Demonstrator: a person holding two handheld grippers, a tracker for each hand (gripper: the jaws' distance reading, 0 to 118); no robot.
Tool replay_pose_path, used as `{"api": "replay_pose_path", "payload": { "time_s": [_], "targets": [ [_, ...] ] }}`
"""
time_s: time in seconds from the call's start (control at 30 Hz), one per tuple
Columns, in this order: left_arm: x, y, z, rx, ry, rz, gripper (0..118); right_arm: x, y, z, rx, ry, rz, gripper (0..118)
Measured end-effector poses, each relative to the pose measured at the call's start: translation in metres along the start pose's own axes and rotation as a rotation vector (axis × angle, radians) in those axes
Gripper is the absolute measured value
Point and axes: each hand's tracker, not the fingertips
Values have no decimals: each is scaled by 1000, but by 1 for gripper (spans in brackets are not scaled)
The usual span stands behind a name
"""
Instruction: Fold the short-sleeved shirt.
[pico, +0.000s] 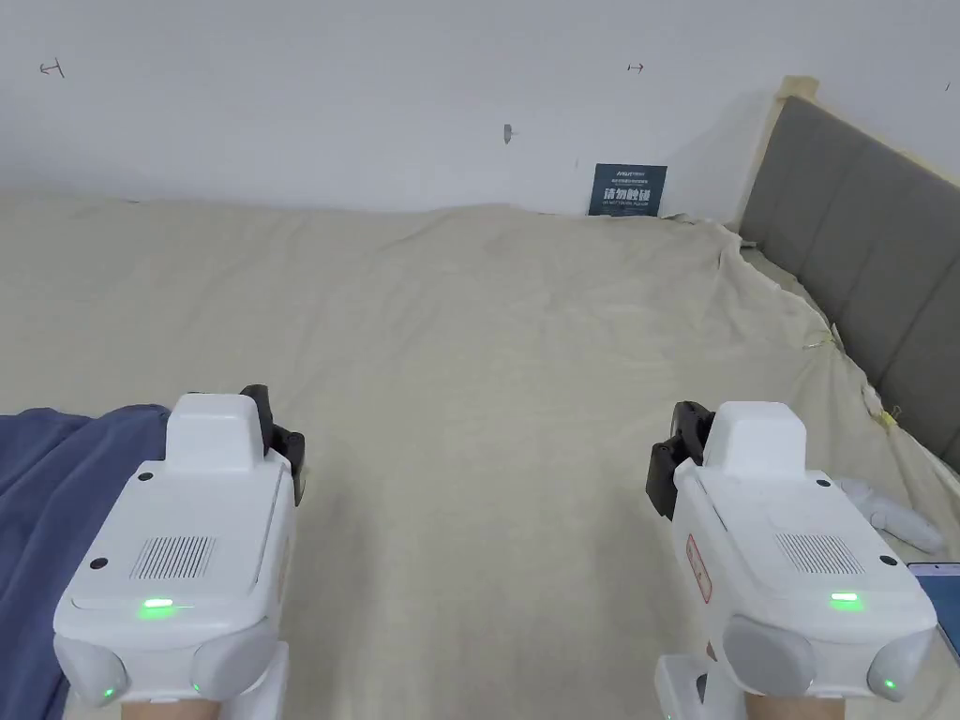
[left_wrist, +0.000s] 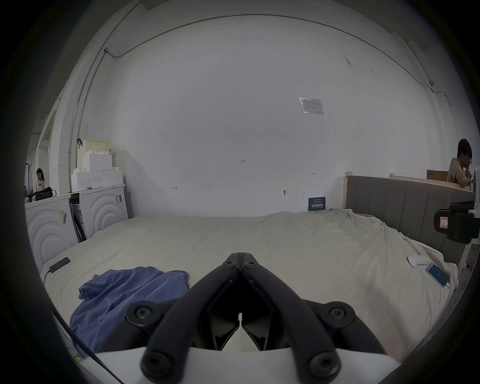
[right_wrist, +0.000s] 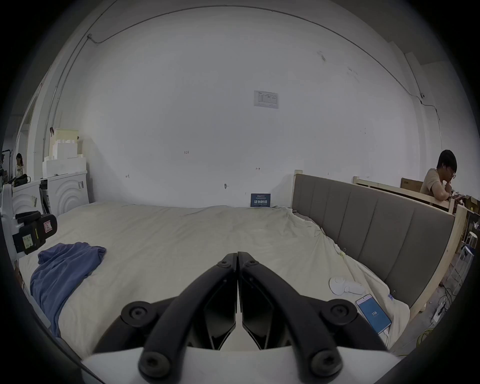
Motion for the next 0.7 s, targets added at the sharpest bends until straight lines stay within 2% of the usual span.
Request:
{"api": "replay_pose_path", "payload": {
  "time_s": [0.7],
  "targets": [
    [6, 3, 3, 9, -26, -16, 0, 1, -1, 4, 3, 4, 8, 0]
  ]
}}
